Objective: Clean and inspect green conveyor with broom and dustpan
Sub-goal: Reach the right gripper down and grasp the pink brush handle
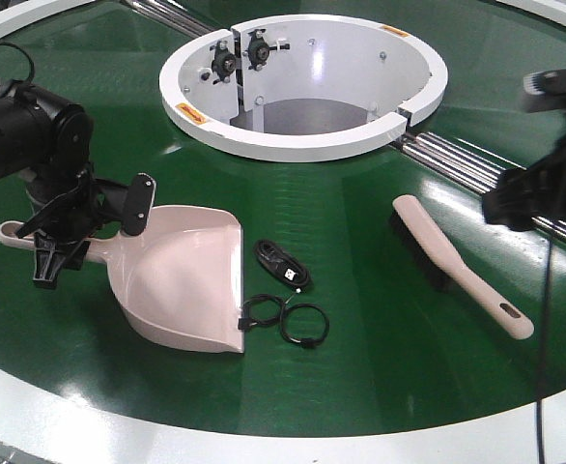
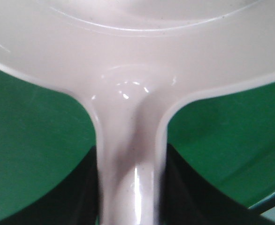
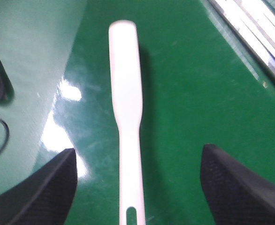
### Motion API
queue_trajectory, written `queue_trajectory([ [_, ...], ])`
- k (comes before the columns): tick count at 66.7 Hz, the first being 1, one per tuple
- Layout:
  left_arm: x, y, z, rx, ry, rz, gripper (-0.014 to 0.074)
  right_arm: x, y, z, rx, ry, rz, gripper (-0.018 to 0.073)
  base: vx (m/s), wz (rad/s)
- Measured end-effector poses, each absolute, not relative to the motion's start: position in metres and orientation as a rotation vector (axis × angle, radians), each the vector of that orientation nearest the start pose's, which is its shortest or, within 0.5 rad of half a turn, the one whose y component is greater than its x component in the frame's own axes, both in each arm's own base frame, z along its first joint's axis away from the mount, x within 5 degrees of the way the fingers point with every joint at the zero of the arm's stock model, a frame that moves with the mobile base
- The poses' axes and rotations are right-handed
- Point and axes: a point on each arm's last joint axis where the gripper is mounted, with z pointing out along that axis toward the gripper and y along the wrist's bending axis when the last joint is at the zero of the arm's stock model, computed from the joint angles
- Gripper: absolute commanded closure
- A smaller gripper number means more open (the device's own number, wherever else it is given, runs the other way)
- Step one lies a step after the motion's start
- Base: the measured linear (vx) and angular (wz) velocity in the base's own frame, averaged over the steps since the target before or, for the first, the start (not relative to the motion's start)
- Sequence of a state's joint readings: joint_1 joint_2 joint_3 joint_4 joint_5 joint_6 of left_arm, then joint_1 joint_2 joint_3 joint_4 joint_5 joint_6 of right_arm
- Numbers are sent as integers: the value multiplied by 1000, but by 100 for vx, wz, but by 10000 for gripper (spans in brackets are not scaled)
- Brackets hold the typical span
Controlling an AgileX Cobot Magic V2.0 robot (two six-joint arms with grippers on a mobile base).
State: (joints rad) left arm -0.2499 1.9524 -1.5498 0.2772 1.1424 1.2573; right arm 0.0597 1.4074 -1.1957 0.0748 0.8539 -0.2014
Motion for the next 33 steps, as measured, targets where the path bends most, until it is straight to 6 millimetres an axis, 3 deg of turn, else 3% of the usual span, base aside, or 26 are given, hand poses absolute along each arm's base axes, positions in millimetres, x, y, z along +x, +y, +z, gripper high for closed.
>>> queue_trajectory([
  [14,391,-76,226,-2222,-2140,-434,603,329,46,295,-448,2730,15,30,0,0],
  [33,391,-76,226,-2222,-2140,-434,603,358,48,251,-493,2937,0,30,0,0],
])
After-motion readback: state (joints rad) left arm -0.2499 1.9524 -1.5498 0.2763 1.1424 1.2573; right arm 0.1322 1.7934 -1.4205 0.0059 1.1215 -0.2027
